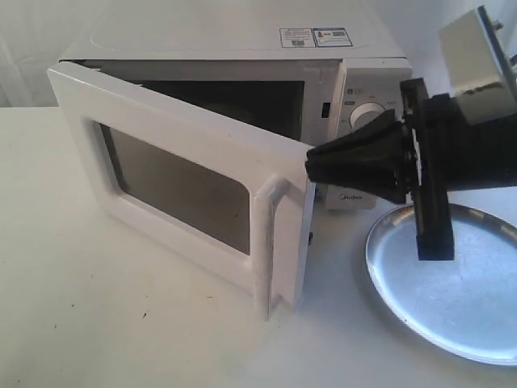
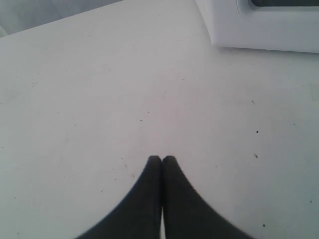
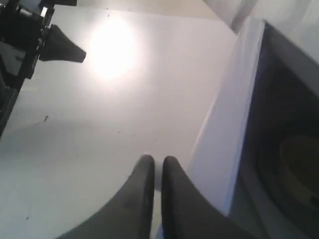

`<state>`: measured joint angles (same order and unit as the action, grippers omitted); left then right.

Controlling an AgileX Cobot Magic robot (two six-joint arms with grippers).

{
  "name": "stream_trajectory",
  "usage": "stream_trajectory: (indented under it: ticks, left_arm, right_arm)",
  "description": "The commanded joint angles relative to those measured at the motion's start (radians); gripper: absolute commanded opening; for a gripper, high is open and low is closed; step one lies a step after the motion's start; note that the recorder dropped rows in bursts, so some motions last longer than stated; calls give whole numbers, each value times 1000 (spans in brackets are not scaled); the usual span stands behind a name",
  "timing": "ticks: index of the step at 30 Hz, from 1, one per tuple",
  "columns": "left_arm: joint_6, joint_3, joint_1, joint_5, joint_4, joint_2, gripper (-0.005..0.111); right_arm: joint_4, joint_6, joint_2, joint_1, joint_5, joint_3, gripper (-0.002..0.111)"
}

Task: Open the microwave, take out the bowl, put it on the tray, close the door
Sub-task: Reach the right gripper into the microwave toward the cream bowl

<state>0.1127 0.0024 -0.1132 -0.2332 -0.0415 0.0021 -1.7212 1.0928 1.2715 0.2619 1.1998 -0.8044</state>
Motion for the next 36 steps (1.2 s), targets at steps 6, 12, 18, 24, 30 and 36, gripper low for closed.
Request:
stream_trajectory:
  ticks: [6,12,18,24,30,36]
  left_arm:
    - [-3,-2,5,-2,8,-2,0]
    - [-3,-2,5,-2,8,-2,0]
    - [-3,-2,5,-2,8,-2,0]
    - [-3,-2,5,-2,8,-2,0]
    - [-3,-2,5,-2,8,-2,0]
    - [-3,-2,5,-2,8,-2,0]
  right_arm:
    - [275,26,101,26,-408,4,0]
    - [236,-25,308,105,21,-3,0]
    - [234,-154,347,201,10,-3,0]
    - [493,-243,347,231,-249,-3,1]
    - [634,-536,369,314,-402,-3,26]
    - [953,-1038,474,416,-407,-35,64]
